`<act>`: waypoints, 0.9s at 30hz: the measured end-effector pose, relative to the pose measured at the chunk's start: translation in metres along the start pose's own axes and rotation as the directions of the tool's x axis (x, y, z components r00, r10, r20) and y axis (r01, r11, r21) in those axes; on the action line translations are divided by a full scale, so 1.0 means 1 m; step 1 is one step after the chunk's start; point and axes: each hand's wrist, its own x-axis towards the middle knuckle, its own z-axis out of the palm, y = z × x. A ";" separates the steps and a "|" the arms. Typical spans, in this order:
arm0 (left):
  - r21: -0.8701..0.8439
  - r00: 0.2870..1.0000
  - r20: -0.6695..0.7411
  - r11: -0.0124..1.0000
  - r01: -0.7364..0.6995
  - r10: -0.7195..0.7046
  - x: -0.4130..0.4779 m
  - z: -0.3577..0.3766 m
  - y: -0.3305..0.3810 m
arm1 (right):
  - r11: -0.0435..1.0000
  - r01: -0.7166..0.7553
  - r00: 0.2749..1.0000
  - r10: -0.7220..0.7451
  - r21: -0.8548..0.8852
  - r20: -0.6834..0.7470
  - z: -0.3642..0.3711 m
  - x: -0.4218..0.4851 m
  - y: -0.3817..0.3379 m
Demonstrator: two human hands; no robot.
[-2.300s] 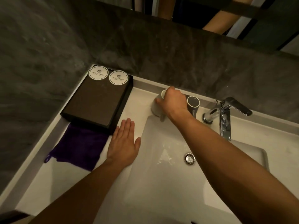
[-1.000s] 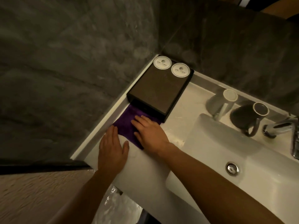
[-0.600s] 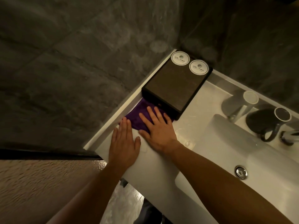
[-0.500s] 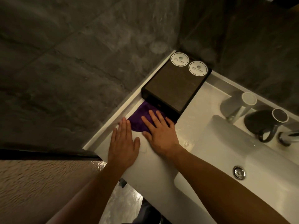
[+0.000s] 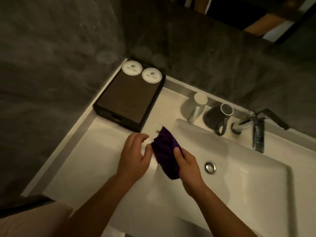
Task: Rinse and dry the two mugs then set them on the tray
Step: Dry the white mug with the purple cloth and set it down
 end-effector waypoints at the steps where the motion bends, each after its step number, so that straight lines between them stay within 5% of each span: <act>1: -0.069 1.000 0.029 0.998 -0.001 0.003 0.017 0.017 0.016 | 0.987 -0.049 0.999 0.052 0.156 -0.015 -0.013 -0.003 0.000; 5: -0.171 0.973 0.185 0.971 0.169 -0.137 0.090 0.088 0.068 | 0.842 -0.099 0.981 0.172 0.530 -0.090 -0.057 -0.019 -0.003; 12: -0.027 0.933 0.189 0.948 0.317 -0.306 0.126 0.161 0.097 | 0.775 -0.037 0.949 0.224 0.631 -0.220 -0.096 -0.029 0.006; 22: -0.285 0.935 0.218 0.898 0.334 -0.279 0.102 0.143 0.106 | 0.917 0.042 0.915 0.124 0.397 -0.383 -0.100 -0.014 -0.014; 27: -0.274 0.943 0.226 0.913 0.304 -0.246 0.079 0.116 0.120 | 0.969 0.211 0.854 -0.119 0.126 -0.507 -0.094 -0.001 -0.046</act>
